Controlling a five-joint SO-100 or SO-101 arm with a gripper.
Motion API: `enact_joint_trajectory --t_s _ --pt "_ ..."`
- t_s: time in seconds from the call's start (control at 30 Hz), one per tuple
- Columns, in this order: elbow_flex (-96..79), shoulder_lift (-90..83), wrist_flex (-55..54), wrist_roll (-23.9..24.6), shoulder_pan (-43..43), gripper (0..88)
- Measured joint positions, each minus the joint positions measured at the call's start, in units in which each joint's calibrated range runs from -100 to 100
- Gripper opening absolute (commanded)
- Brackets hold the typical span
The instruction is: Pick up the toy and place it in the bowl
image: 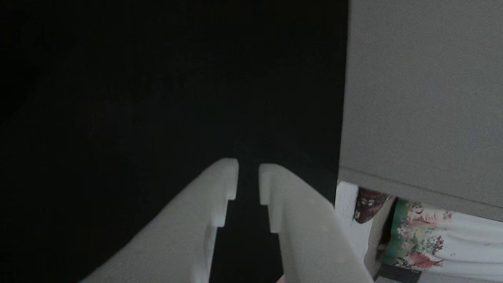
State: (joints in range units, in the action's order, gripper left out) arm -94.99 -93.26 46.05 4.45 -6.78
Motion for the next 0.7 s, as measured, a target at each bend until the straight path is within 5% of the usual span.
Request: enact_joint_trajectory --t_s 0.7 --pt "-3.59 -5.58 8.78 -1.80 0.25 2.7"
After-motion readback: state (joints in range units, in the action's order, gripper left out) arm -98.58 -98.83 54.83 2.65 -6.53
